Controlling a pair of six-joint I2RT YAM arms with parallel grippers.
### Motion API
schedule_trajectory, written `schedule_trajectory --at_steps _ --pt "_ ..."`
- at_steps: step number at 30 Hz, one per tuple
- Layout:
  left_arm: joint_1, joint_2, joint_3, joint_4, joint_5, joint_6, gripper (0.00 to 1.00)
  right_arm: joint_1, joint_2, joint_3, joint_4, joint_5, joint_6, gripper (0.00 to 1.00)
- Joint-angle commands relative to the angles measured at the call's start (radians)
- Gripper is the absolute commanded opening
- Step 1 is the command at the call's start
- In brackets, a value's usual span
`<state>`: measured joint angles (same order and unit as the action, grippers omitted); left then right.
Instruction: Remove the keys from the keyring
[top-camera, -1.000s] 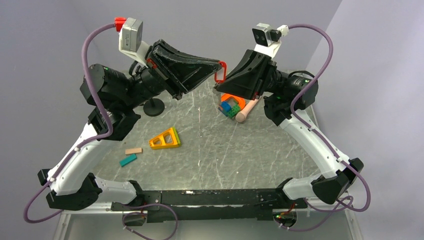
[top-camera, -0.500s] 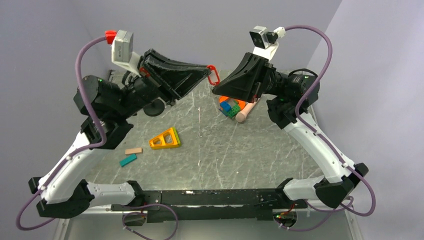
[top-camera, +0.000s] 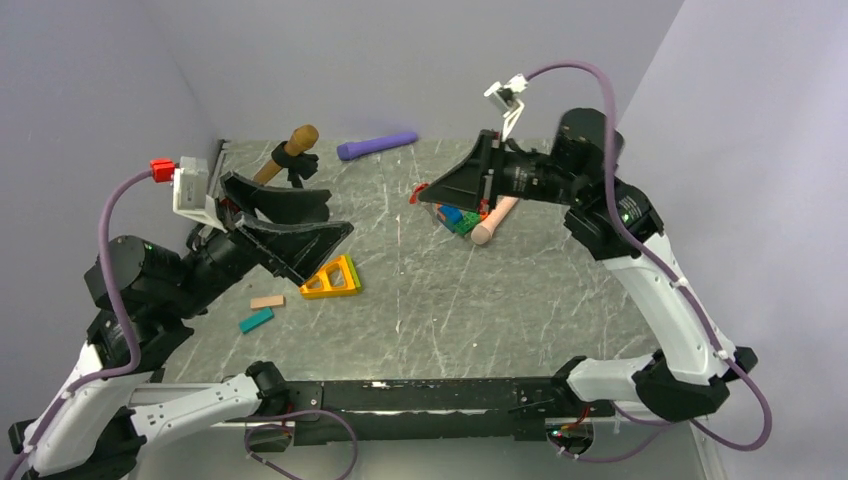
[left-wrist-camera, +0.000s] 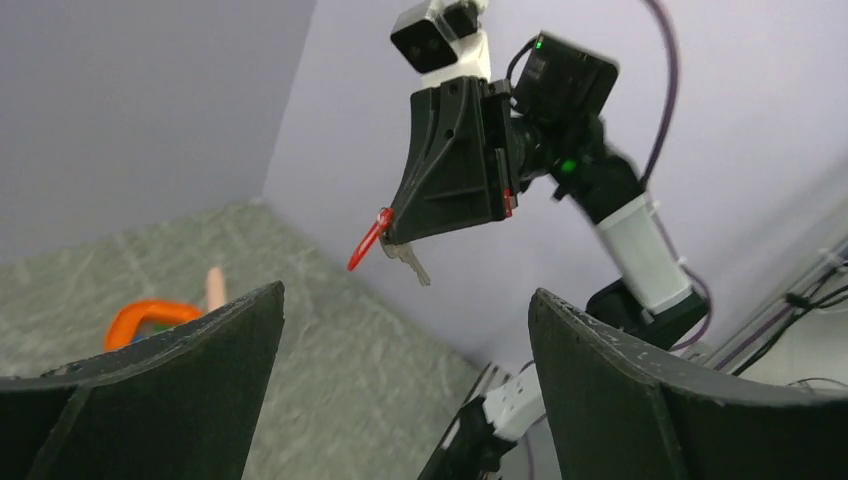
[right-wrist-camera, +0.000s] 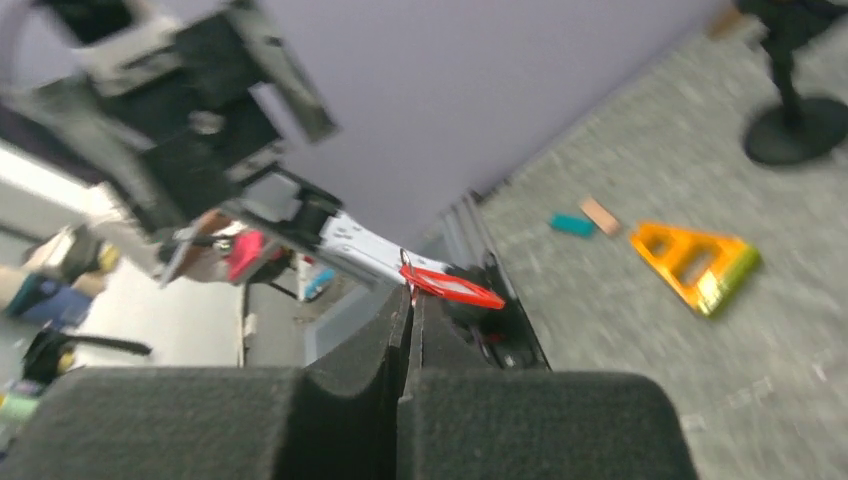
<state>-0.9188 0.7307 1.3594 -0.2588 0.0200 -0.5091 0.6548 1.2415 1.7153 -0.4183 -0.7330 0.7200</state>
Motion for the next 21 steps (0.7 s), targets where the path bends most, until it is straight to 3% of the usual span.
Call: schedule_trajectory --at_steps 1,4,7,12,16,21 --pt "0.0 0.057 0.139 -0.339 -0.09 0.119 0.94 0.078 0.138 0.212 -0.653 0.341 -0.316 0.0" --pt "0.0 0.141 0.252 -0.511 -0.143 0.162 0.93 0.161 0.304 0.36 -0.952 0.515 -0.383 0.0" --pt "0.0 0.2 0.278 -0.574 -0.222 0.178 0.92 0.195 0.393 0.424 -1.083 0.577 -0.377 0.0" --pt "0.006 0.248 0.239 -0.53 -0.34 0.218 0.93 0.194 0.394 0.193 -1.082 0.542 -0.275 0.0" --pt "0.036 0.305 0.234 -0.615 -0.409 0.232 0.9 0.188 0.408 0.033 -1.084 0.497 -0.182 0.0" --pt "0.062 0.36 0.21 -0.674 -0.402 0.217 0.88 0.187 0.442 -0.159 -1.084 0.437 -0.142 0.0"
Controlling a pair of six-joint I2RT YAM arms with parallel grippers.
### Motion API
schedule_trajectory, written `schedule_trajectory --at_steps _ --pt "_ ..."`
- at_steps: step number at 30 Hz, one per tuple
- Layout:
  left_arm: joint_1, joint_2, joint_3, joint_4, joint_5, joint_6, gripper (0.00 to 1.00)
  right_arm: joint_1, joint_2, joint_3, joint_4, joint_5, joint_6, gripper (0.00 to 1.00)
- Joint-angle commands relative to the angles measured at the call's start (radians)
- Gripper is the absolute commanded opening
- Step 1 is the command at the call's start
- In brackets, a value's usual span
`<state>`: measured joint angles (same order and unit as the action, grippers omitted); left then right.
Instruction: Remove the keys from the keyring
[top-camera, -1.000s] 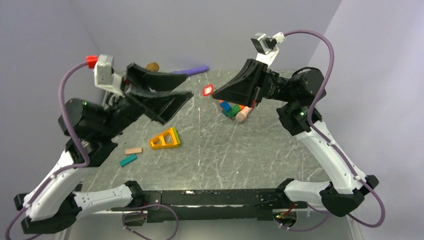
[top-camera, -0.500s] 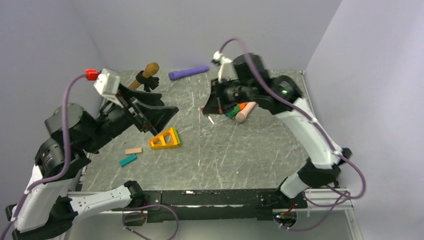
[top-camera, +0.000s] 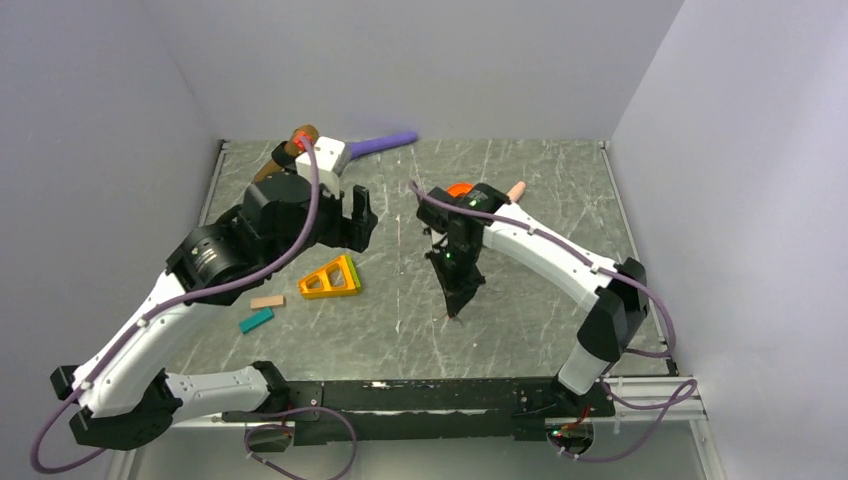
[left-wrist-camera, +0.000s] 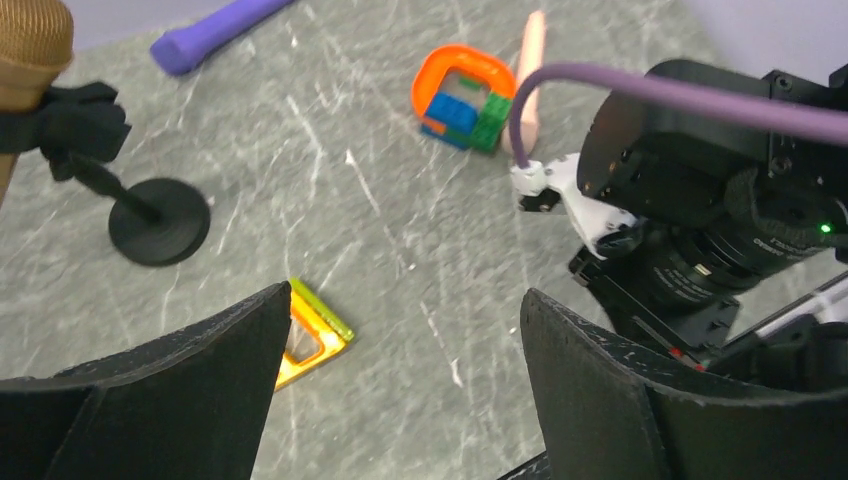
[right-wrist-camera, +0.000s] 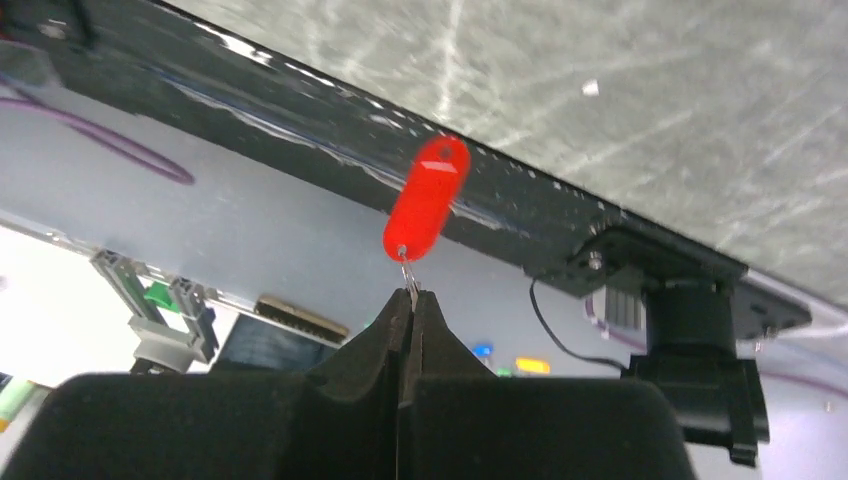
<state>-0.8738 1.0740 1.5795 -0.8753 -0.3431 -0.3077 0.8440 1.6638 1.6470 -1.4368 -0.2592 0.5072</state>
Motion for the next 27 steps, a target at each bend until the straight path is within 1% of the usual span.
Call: schedule_trajectory --at_steps 1,3,5,7,9,10,12,13,14,16,18,21,24,25,27 --pt "0.02 0.019 -0.018 -0.053 -0.024 0.016 0.88 -0.002 0.026 -0.091 -0.066 -0.015 0.078 0.0" --pt "0.033 0.011 -0.043 -0.03 0.019 0.023 0.88 -0.004 0.041 -0.037 -0.066 0.03 0.074 0.0" --pt "0.061 -0.007 -0.069 -0.002 0.081 0.025 0.88 0.0 0.06 0.061 -0.063 0.071 0.041 0.0" --pt "0.128 -0.007 -0.062 0.006 0.2 0.036 0.88 0.002 0.076 0.17 -0.063 0.129 0.003 0.0" --pt "0.179 0.03 0.003 -0.043 0.348 0.066 0.88 0.002 0.081 0.256 -0.057 0.194 -0.055 0.0" --pt "0.185 0.048 0.033 -0.064 0.406 0.092 0.88 0.0 0.078 0.286 -0.048 0.214 -0.092 0.0" --pt "0.187 0.035 0.043 -0.057 0.44 0.077 0.91 0.003 0.058 0.303 -0.008 0.223 -0.155 0.0" --pt "0.197 0.032 0.051 -0.059 0.456 0.061 0.96 0.004 0.042 0.298 0.017 0.229 -0.168 0.0" --pt "0.206 0.037 0.068 -0.075 0.458 0.044 0.97 0.003 0.02 0.286 0.063 0.231 -0.173 0.0" --pt "0.216 0.052 0.093 -0.11 0.447 0.03 0.97 0.003 -0.033 0.247 0.152 0.205 -0.185 0.0" --pt "0.219 0.062 0.114 -0.143 0.466 0.043 0.96 0.003 -0.1 0.198 0.277 0.168 -0.182 0.0" --pt "0.22 0.084 0.215 -0.204 0.508 0.056 0.92 0.004 -0.187 0.143 0.473 0.051 -0.179 0.0" --pt "0.22 0.111 0.331 -0.213 0.619 0.092 0.84 0.004 -0.255 0.089 0.615 -0.097 -0.202 0.0" --pt "0.219 0.124 0.363 -0.212 0.649 0.095 0.82 0.004 -0.266 0.076 0.64 -0.16 -0.223 0.0" --pt "0.22 0.141 0.398 -0.205 0.699 0.088 0.77 0.006 -0.283 0.063 0.673 -0.235 -0.255 0.0"
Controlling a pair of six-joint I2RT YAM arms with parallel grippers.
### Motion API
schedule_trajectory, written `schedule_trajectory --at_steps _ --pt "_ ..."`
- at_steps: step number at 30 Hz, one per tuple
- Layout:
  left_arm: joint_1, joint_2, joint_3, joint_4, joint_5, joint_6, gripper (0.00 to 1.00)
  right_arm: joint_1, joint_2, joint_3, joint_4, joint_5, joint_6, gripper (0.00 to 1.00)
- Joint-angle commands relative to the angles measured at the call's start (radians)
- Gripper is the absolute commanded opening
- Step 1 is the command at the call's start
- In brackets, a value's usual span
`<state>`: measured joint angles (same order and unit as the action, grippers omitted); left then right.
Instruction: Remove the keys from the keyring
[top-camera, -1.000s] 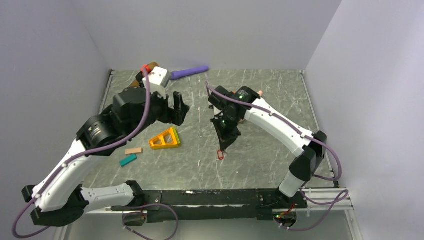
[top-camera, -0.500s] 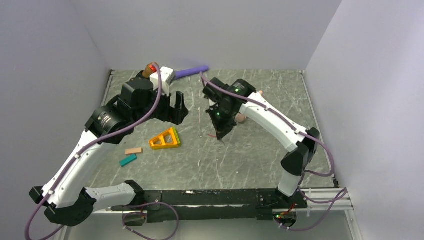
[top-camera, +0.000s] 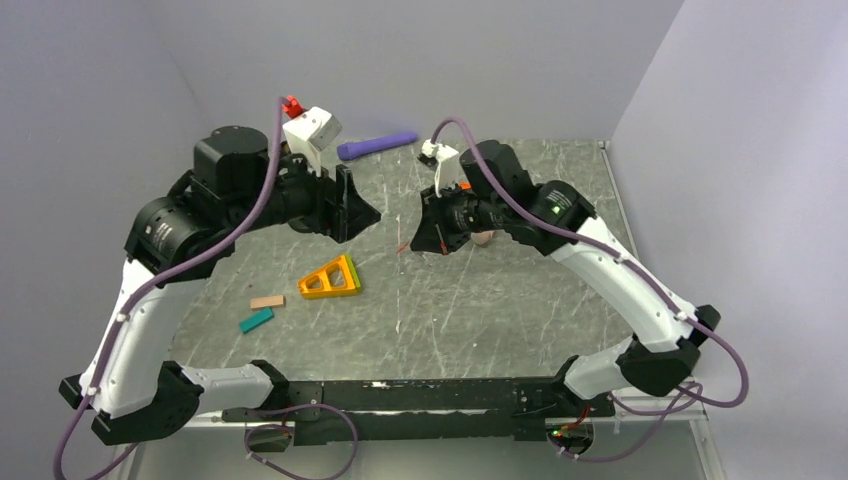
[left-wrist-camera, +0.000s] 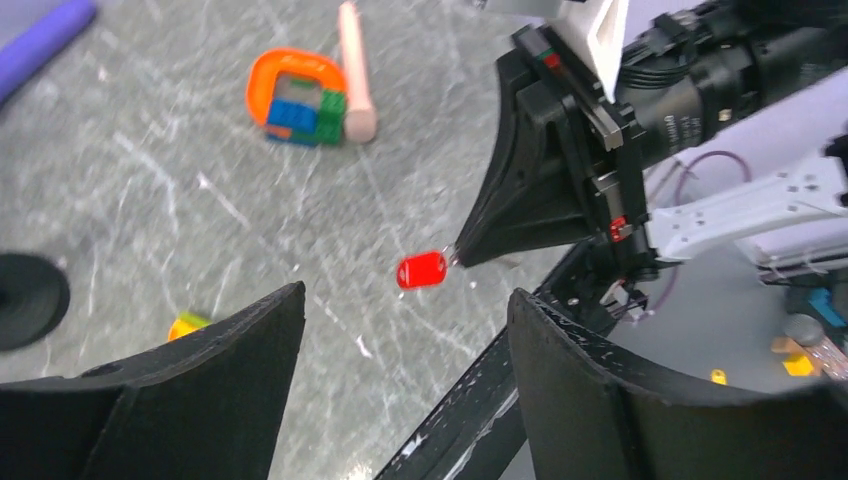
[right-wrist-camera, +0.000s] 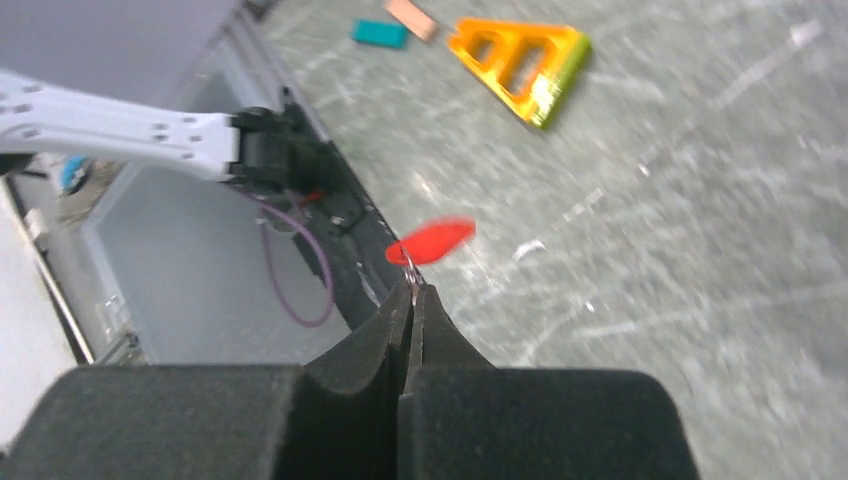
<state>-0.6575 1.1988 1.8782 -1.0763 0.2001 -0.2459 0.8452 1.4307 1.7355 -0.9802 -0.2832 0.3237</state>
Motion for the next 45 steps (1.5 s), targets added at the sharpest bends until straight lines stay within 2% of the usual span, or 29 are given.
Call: schedule_trajectory --at_steps 1,3,9,12,20,25,32,45 --pt "0.003 0.021 0.105 0.01 0.185 0.02 0.73 0.005 -0.054 -0.025 0.224 -0.233 -0.082 0.0" --pt "0.004 0.009 0.068 0.055 0.245 0.003 0.68 0.006 -0.062 -0.016 0.234 -0.265 -0.101 0.0" --pt "0.011 -0.034 -0.032 0.172 0.368 -0.011 0.61 0.005 -0.08 -0.003 0.26 -0.302 -0.121 0.0" --pt "0.012 -0.031 -0.032 0.162 0.364 -0.008 0.57 0.005 -0.092 0.009 0.255 -0.29 -0.112 0.0" --pt "0.012 0.02 0.03 0.083 0.388 0.012 0.39 0.004 -0.101 0.074 0.233 -0.286 -0.132 0.0" --pt "0.012 0.03 0.025 0.1 0.414 0.0 0.37 0.005 -0.097 0.133 0.234 -0.296 -0.126 0.0" --pt "0.013 0.038 0.043 0.11 0.429 -0.003 0.27 0.007 -0.081 0.154 0.25 -0.298 -0.112 0.0" --pt "0.013 0.004 -0.02 0.171 0.463 0.002 0.22 0.024 -0.068 0.152 0.232 -0.277 -0.119 0.0"
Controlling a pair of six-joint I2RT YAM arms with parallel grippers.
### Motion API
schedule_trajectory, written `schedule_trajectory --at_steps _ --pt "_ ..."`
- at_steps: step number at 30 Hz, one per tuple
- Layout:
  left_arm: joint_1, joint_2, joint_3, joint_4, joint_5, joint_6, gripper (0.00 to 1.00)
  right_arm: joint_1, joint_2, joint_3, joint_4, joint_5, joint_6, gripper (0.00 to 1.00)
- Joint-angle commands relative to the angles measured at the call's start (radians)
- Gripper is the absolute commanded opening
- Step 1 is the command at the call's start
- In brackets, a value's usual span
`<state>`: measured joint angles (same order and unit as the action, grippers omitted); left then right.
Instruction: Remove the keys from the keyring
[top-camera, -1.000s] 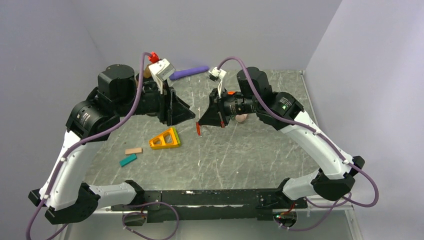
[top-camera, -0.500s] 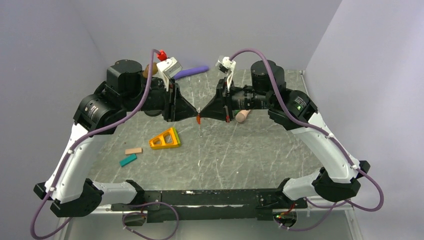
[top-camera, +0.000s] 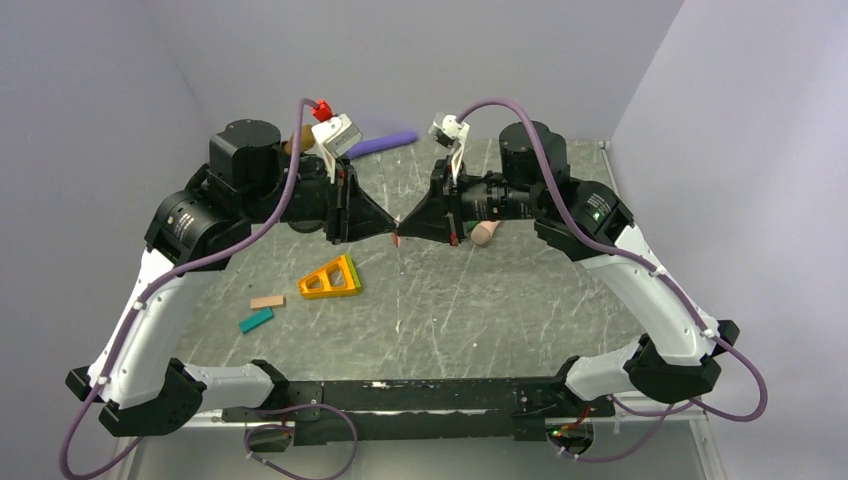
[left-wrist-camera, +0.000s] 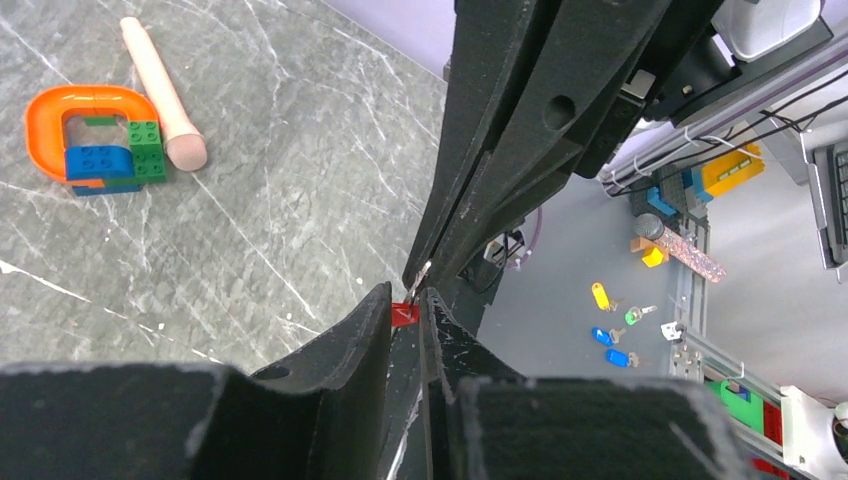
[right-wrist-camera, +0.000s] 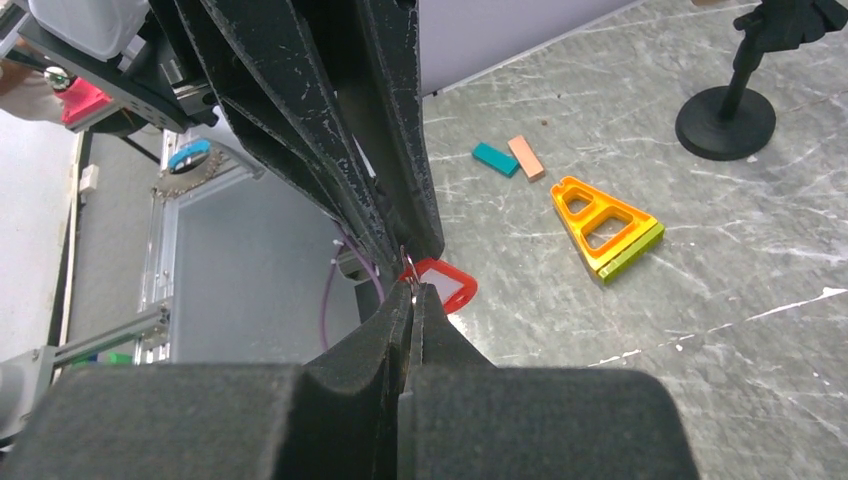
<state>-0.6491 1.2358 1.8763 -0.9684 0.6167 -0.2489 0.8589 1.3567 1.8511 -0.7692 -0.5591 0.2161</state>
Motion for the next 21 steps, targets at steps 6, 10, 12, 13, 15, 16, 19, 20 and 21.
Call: schedule_trajectory --at_steps 6,10,12,13,15,16,19,20,21 --pt "0.004 -0.058 -0.062 0.099 0.078 0.008 0.14 0.024 0.024 0.065 0.005 0.003 -0.019 0.0" --pt "0.005 -0.064 -0.08 0.112 0.096 0.002 0.0 0.027 0.026 0.069 0.01 0.003 -0.013 0.0" --pt "0.004 -0.065 -0.077 0.113 0.097 0.003 0.0 0.029 0.027 0.069 0.008 0.005 -0.012 0.0" --pt "0.004 -0.067 -0.078 0.117 0.099 0.003 0.0 0.028 0.024 0.066 0.01 0.008 -0.01 0.0" --pt "0.005 -0.073 -0.081 0.126 0.098 -0.001 0.0 0.032 0.02 0.061 0.021 0.012 -0.004 0.0" --pt "0.003 -0.077 -0.086 0.134 0.095 -0.007 0.0 0.032 0.017 0.059 0.027 0.017 -0.002 0.0" --pt "0.005 -0.096 -0.121 0.192 0.075 -0.045 0.0 0.033 0.009 0.06 0.051 0.036 0.012 0.0" --pt "0.004 -0.106 -0.136 0.224 0.069 -0.063 0.0 0.033 0.005 0.056 0.065 0.046 0.02 0.0" --pt "0.004 -0.118 -0.156 0.25 0.061 -0.083 0.0 0.032 0.0 0.053 0.082 0.059 0.027 0.0"
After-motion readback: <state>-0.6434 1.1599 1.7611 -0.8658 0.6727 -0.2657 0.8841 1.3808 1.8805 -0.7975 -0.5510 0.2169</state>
